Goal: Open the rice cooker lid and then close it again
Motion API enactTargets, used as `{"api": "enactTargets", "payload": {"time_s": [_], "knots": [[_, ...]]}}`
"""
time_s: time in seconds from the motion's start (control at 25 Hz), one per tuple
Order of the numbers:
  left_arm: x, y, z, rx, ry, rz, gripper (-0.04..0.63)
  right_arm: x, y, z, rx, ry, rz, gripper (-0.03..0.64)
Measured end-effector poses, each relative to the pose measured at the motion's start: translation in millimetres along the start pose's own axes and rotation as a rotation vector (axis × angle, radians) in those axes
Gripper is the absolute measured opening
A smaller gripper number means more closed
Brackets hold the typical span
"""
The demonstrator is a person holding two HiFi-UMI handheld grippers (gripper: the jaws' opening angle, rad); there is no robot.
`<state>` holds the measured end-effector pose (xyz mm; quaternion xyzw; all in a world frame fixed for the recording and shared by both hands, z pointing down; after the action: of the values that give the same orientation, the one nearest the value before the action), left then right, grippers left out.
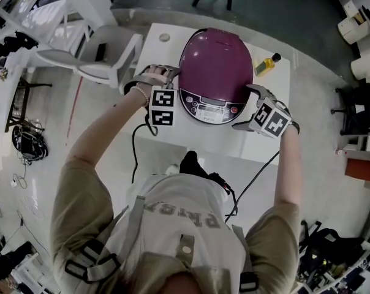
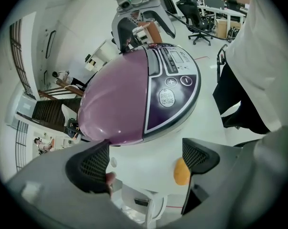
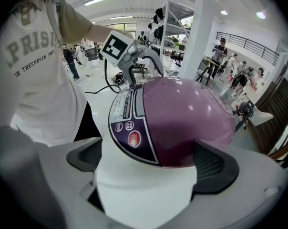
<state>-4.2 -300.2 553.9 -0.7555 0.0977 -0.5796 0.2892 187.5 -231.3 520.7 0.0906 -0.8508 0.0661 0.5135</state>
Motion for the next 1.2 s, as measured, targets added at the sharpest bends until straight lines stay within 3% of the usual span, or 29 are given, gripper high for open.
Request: {"api": "enactTargets", "payload": {"time_s": [0.24,0.36,0.52,0.64,0.8,0.92,1.04,1.12,1.2], "knots": [[-3,5,0,-0.011,-0.026,-0.002,0.488,0,0,0,-0.005,-0.043,-0.008,0.572],[-15,17,4,-0.020,-0.046,0.022,0.488,-5,0,3,-0.007,-0.094,-0.055,0.572],[-43,24,8,-0.066,-0.108,0.005,0.488,-33,-1,26,0.038,-0.263,-0.164,0.572],[-69,32,14,-0.182,-0.209,0.019,0.486,-56,4,42,0.072,-0.424,-0.258,0.572],[-99,45,19,-0.354,-0.330,0.142,0.485,-86,15,57,0.121,-0.671,-0.413,0.569],[-118,50,17,-0.491,-0.427,0.300,0.482,-97,28,63,0.168,-0.815,-0.530,0.565],[-139,55,10,-0.633,-0.509,0.506,0.443,-92,45,66,0.195,-0.853,-0.610,0.555],[-150,51,9,-0.717,-0.547,0.571,0.431,-88,54,68,0.215,-0.865,-0.659,0.544],[-158,44,9,-0.797,-0.584,0.600,0.398,-88,62,67,0.257,-0.899,-0.711,0.488]]}}
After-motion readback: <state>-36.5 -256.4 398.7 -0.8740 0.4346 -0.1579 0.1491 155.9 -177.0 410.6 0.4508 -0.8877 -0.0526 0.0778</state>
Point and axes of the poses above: the fingertips, and each gripper's own axes: x forward along the fingers, y to its left, z out of its top, the point moved 3 cm from there along -x, backward along the fingers, and after that the axes turned 5 degrees about z, right-handed, at the moved point
